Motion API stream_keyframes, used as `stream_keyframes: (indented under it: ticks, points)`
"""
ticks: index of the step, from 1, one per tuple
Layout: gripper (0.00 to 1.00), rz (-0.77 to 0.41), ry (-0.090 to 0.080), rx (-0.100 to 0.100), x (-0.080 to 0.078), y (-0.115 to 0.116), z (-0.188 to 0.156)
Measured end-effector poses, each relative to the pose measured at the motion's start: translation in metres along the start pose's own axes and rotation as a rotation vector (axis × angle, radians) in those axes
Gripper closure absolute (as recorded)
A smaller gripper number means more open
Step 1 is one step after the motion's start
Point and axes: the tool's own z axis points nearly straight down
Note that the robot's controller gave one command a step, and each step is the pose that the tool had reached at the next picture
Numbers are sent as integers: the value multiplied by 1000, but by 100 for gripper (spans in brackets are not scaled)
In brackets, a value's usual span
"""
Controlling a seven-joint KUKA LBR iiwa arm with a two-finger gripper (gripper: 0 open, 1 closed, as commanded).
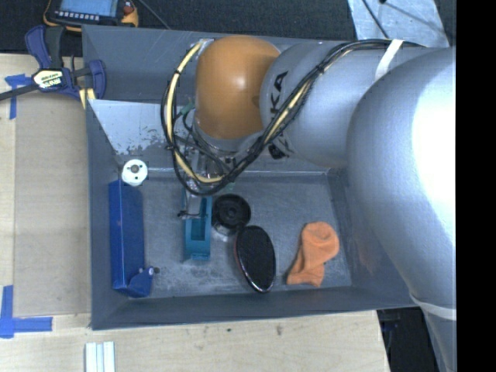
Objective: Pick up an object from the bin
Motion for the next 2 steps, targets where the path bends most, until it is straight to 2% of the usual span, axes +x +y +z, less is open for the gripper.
stream_keyframes:
  ticks: [1, 2]
  points:
    - [0, 3, -8, -1, -2, -1, -5]
    - [0, -73, -2, 0, 20, -37, -36]
